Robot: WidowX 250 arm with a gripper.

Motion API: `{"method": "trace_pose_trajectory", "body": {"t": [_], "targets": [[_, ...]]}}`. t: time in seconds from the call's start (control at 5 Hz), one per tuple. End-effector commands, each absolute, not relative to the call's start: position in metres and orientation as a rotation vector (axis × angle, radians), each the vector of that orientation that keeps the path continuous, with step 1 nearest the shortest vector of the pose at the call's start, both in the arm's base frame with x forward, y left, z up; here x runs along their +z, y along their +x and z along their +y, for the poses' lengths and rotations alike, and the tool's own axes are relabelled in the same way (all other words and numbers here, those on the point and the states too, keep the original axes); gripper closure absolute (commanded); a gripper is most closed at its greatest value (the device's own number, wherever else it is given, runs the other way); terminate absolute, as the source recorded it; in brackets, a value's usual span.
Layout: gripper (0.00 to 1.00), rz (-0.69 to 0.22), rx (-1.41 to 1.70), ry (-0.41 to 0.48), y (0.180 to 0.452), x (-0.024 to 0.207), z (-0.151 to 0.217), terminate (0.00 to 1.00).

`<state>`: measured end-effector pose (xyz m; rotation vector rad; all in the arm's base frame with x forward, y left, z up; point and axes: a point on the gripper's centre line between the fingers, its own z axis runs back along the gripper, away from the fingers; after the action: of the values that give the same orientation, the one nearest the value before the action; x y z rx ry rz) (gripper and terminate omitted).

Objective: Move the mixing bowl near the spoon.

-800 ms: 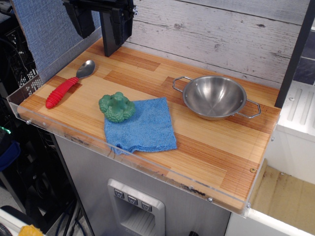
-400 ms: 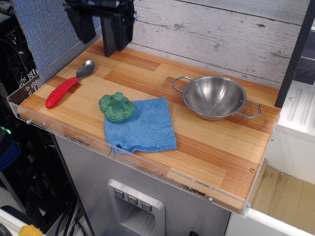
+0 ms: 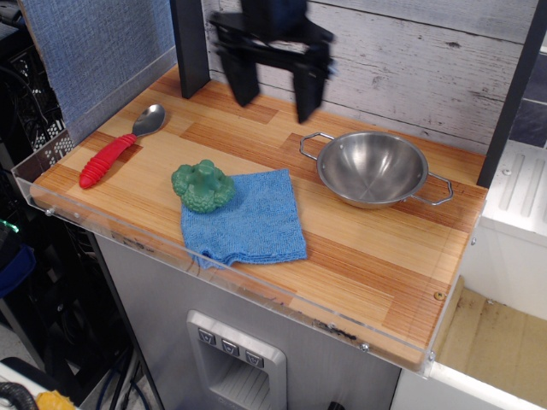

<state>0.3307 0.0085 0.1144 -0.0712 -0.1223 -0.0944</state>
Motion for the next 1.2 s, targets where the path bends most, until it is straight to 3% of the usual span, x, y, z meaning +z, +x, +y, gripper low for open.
{"method": "trace_pose_trajectory", "body": {"t": [0.0,0.4,1.0], "targets": [[0.0,-0.134,-0.306,-0.104,0.366,0.087,-0.051,0.0],[0.0,-0.091,-0.385,-0.108,0.367,0.061,-0.06,0.0],[0.0,-0.098,-0.434,-0.107,0.356,0.059,-0.065,0.0]]}}
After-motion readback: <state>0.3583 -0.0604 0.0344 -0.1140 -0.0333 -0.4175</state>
